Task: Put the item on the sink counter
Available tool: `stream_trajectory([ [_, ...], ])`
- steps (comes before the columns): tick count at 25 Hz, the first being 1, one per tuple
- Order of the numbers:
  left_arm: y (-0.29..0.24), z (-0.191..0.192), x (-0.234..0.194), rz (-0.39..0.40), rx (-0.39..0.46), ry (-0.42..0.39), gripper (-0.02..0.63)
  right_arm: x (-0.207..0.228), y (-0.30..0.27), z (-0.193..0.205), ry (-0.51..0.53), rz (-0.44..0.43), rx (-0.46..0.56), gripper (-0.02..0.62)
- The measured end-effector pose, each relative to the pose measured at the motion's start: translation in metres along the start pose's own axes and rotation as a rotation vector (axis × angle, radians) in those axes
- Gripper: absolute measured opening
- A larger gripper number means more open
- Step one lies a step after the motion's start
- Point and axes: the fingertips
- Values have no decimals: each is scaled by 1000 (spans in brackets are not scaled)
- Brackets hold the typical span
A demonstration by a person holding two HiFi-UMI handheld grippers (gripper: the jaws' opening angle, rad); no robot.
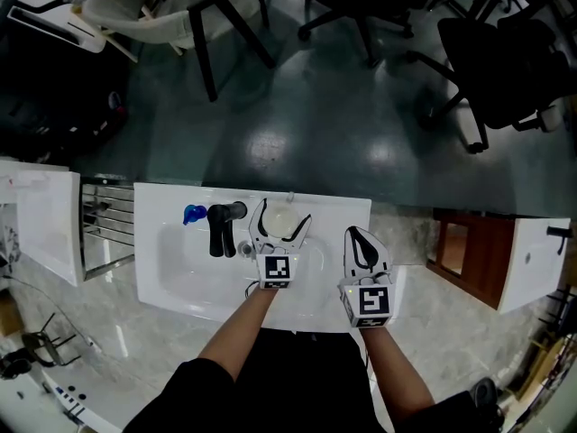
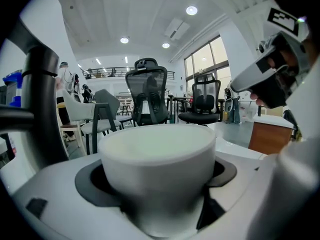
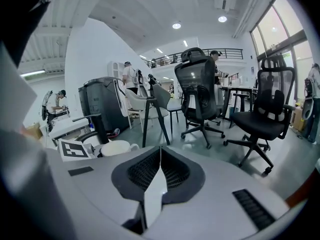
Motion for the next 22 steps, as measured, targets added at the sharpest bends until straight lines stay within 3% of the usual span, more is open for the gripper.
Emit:
stream_trajectory([
  [8,5,14,3,13,-33,-52,459,-13,7,14,-26,-22,-38,32],
  [22,9,16,5,55,-40,-17,473,-31,19,20,-13,-15,-58,32],
])
Point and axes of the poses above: the fingertips, and each gripper's own axes: y backward along the fingers, x to its right, z out of its underside, and after that the axes turned 12 degrees about -z, right-handed
